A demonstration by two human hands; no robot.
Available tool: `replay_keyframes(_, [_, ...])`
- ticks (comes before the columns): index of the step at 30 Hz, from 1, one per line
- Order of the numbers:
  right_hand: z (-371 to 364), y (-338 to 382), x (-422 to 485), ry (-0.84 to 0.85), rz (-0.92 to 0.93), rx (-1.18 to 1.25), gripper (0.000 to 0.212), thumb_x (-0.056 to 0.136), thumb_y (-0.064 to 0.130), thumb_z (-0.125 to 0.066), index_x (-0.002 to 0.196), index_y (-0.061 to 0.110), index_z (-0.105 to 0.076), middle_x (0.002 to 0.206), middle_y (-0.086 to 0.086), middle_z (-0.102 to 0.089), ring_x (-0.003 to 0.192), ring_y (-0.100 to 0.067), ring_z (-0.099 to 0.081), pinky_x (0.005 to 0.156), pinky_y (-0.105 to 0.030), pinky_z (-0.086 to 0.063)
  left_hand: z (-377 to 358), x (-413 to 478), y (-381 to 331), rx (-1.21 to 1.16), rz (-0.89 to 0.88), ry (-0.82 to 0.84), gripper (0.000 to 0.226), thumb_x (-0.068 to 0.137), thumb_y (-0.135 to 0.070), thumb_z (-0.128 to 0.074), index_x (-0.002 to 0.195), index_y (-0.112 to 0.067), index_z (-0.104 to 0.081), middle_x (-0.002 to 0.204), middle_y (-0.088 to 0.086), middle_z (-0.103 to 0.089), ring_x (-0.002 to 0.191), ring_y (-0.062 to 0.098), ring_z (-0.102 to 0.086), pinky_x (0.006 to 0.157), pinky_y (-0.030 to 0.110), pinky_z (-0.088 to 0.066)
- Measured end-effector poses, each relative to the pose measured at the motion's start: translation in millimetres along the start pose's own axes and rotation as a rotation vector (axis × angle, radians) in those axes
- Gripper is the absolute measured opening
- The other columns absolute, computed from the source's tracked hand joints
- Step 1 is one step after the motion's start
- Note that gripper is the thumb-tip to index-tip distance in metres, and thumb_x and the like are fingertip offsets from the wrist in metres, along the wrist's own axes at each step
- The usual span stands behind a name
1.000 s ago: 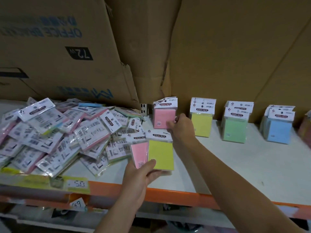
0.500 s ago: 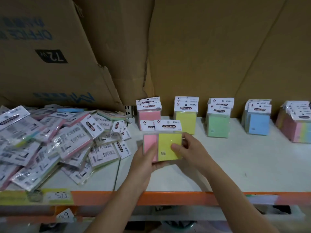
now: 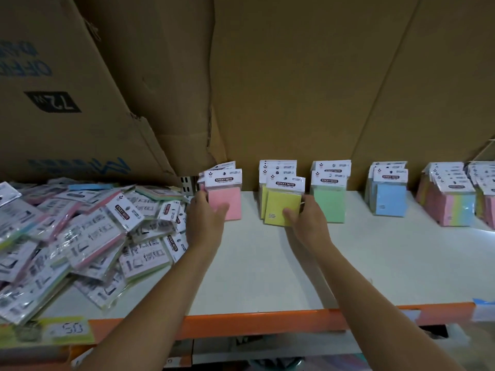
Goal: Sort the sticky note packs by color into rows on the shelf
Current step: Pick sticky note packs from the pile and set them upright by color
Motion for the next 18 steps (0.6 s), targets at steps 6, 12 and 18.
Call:
replay_keyframes(6, [-8.9, -2.2, -10.7, 0.054, 0.018, -0.117, 0.071, 0.081, 0.029, -0.078, 0.137, 0.007, -0.041, 0.131, -0.013, -0.052, 0.119, -0.031, -0.052, 0.093, -0.044, -0.046, 3.1, -4.5, 0.1, 0.058, 0.006, -0.033, 0.06, 0.07, -0.038, -0.076, 0.117, -0.022, -0.044, 0.12, 0.005, -0.048, 0.106, 0.027, -0.051, 0.082, 0.046, -0.051])
replay_keyframes(12, [-12.1, -0.7, -9.8, 0.055, 0.008, -0.142, 0.071, 0.082, 0.031, -0.077, 0.138, 0.01, -0.039, 0.132, -0.012, -0.051, 0.119, -0.031, -0.052, 0.091, -0.043, -0.045, 3.8, 0.1, -4.6, 0.081, 0.069, 0.027, 0.051, 0.062, -0.027, -0.081, 0.1, -0.018, -0.047, 0.11, 0.0, -0.037, 0.103, 0.026, -0.046, 0.083, 0.042, -0.05])
replay_keyframes(18, [-11.1, -1.2, -9.6, 0.021, 0.013, -0.11, 0.063, 0.084, 0.025, -0.075, 0.135, 0.011, -0.042, 0.13, -0.011, -0.053, 0.116, -0.03, -0.055, 0.091, -0.043, -0.046, 15.6, 6.9, 9.0, -0.046, 0.104, 0.001, 0.03, 0.076, -0.017, -0.071, 0.1, -0.02, -0.052, 0.106, 0.002, -0.052, 0.09, 0.023, -0.06, 0.062, 0.031, -0.049])
Point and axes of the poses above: each hand's wrist, its own x-axis towards the middle knuckle, its own z-axis out of the back of the hand, y = z × x, the point moved 3 cm from there along x, towards the middle knuckle
